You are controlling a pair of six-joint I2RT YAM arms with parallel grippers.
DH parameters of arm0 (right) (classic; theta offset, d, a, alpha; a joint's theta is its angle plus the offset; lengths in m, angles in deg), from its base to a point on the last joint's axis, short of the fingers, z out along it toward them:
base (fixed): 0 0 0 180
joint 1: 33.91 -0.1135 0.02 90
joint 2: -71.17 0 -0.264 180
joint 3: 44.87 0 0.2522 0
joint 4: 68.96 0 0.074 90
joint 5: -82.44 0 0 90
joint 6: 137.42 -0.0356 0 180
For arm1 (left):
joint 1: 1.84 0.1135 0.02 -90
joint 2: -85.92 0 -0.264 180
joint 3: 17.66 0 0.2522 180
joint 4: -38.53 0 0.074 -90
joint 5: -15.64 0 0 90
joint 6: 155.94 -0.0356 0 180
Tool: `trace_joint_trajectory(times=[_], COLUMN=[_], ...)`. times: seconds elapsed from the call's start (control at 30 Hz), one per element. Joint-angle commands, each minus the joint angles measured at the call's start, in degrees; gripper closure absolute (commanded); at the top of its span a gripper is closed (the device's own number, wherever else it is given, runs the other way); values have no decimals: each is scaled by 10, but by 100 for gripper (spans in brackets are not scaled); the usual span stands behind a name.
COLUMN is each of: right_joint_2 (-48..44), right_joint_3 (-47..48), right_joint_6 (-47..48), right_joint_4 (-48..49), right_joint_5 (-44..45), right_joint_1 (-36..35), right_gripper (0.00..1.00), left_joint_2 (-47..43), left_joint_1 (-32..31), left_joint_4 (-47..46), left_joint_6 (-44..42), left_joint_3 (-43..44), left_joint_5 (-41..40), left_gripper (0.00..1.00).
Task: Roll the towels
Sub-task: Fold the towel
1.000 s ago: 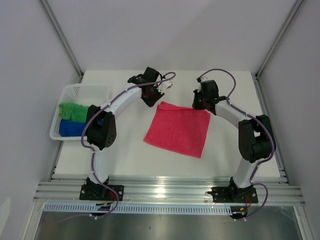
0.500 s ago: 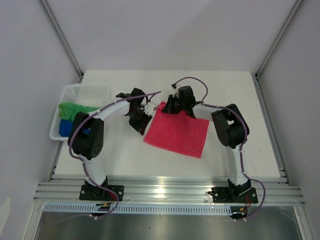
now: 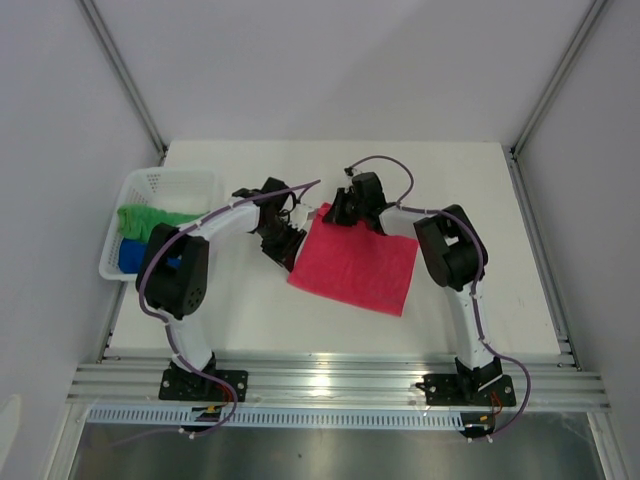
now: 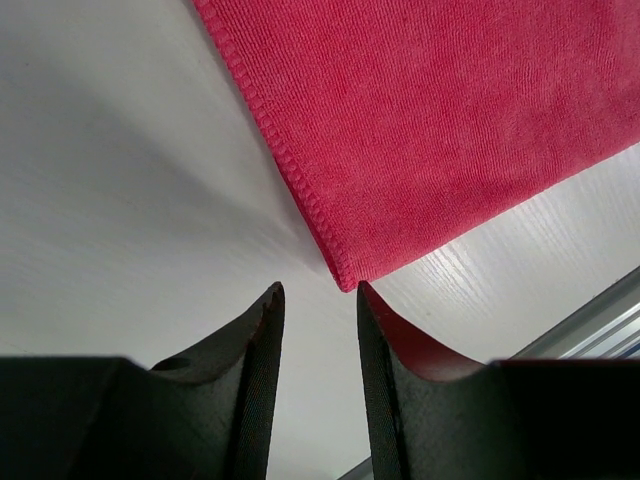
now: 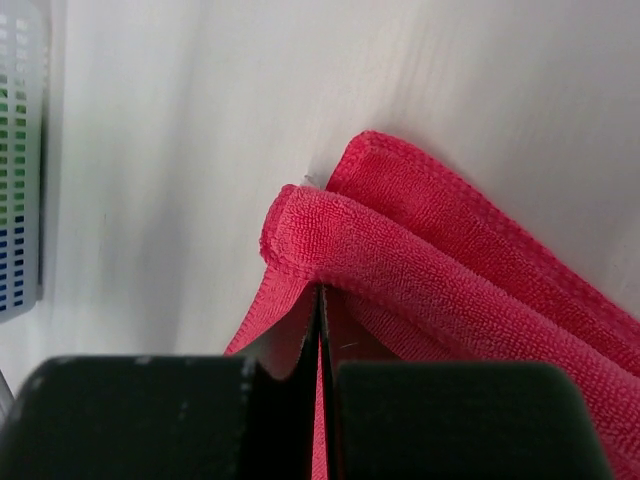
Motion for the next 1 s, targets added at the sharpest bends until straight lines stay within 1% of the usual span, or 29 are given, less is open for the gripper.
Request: trace_joint_trajectory(times=[0.0, 0.07, 0.27, 0.4, 0.5, 0.53, 0.57, 0.6, 0.63, 0.67, 0.7, 0.73, 0.77, 0.8, 0.83, 0.87, 0.9, 0.93, 0.97], right_joint_2=[8, 18, 54, 55, 52, 45, 34, -1, -25, -53, -81, -138, -167, -193, -253, -285, -316, -377, -407], right_joint_3=[28, 44, 99, 125, 146, 157, 157, 143, 128, 111, 92, 52, 31, 5, -26, -97, -132, -166, -225], right_joint_6=[-37, -49, -56, -57, -31, -18, 13, 34, 59, 105, 122, 130, 111, 90, 67, 46, 24, -21, -39], right_joint_4=[34, 37, 6, -4, -42, -73, -89, -97, -135, -153, -172, -224, -258, -287, -330, -346, -358, -381, -389], right_joint_5=[30, 35, 56, 71, 83, 86, 92, 97, 102, 109, 129, 140, 154, 186, 198, 211, 223, 233, 232], right_joint_1=[4, 8, 8, 16, 17, 18, 16, 14, 9, 7, 3, -1, -1, -1, 0, 0, -1, 0, 0], right_gripper=[100, 100, 100, 100, 100, 100, 100, 95, 92, 89, 77, 71, 67, 66, 65, 62, 60, 59, 59], left_joint_2=[6, 8, 6, 3, -4, -8, -18, -25, -33, -42, -60, -69, -80, -98, -107, -116, -122, -133, -138], left_joint_1=[0, 0, 0, 0, -1, -1, -2, -3, -5, -9, -19, -27, -48, -61, -74, -87, -111, -121, -130], left_joint_4=[-14, -12, -11, -8, -2, 5, 8, 10, 15, 18, 21, 23, 23, 20, 11, -16, -30, -42, -51], left_joint_6=[12, 12, 10, 3, -11, -18, -34, -46, -57, -88, -108, -128, -170, -193, -212, -249, -269, -287, -326], left_joint_3=[-6, -3, -4, -6, -3, -4, 0, 0, 0, -1, -3, -13, -19, -26, -33, -66, -78, -98, -117], left_joint_5=[21, 21, 23, 18, 16, 15, 15, 10, 8, 4, 1, -9, -19, -32, -48, -84, -102, -117, -141], left_gripper=[62, 62, 62, 62, 62, 62, 60, 58, 57, 54, 53, 52, 49, 48, 48, 47, 47, 46, 45])
